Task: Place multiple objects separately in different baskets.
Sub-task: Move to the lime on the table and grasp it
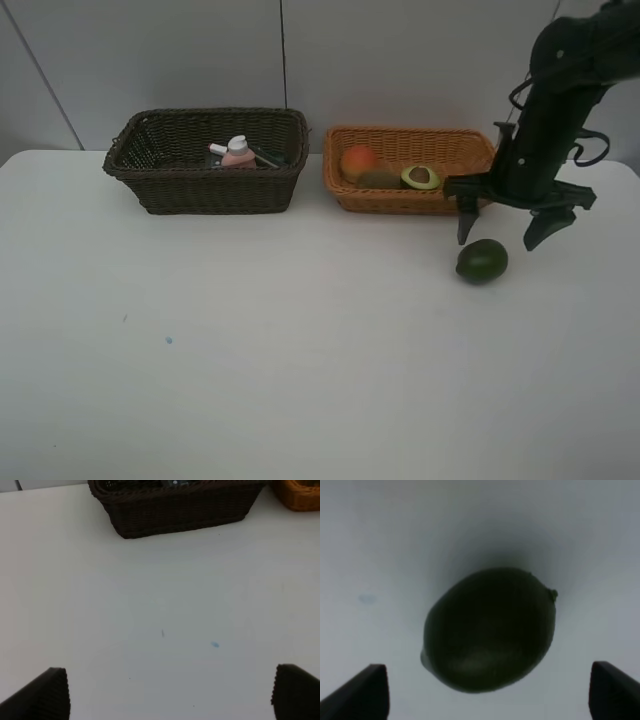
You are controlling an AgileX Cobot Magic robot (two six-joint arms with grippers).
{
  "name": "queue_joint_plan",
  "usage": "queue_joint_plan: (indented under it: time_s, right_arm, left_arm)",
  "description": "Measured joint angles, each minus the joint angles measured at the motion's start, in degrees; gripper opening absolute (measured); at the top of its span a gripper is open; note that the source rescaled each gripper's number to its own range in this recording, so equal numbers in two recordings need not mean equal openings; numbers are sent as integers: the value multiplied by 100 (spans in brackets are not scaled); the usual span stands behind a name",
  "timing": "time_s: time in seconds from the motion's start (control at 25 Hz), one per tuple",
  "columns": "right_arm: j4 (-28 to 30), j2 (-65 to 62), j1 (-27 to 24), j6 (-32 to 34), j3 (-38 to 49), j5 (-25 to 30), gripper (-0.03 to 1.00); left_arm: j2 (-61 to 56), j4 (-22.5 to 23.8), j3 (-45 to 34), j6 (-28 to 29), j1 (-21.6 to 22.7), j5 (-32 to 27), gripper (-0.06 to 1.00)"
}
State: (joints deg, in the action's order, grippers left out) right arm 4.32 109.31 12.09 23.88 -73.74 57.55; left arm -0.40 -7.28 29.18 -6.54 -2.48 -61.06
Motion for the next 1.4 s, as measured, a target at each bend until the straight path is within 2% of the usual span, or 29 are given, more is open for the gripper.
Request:
queue_joint_plan:
  time_s: [0.16, 0.48, 0.8, 1.04, 1.12, 1.32, 1.4]
  right_arm:
    - [-106, 0, -120, 755, 0, -362, 100]
    - [192, 0, -184, 1944, 0, -519, 100]
    - [191, 350, -184, 2041, 189, -650, 100]
    - [191, 583, -184, 2046, 777, -1807, 100]
    - [199, 645, -184, 2046, 808, -2020, 100]
    - [216, 704, -184, 2046, 796, -2033, 99]
    - [257, 735, -184, 2032, 797, -1972, 92]
  left_arm:
    - [0, 0, 0, 0, 0, 0, 100]
    - [0, 0, 0, 0, 0, 0, 100]
    - [0, 0, 0, 0, 0, 0, 100]
    - [0, 0, 0, 0, 0, 0, 100]
    - [0, 0, 0, 0, 0, 0, 100]
    - [0, 0, 0, 0, 0, 0, 100]
    - [0, 0, 0, 0, 0, 0, 100]
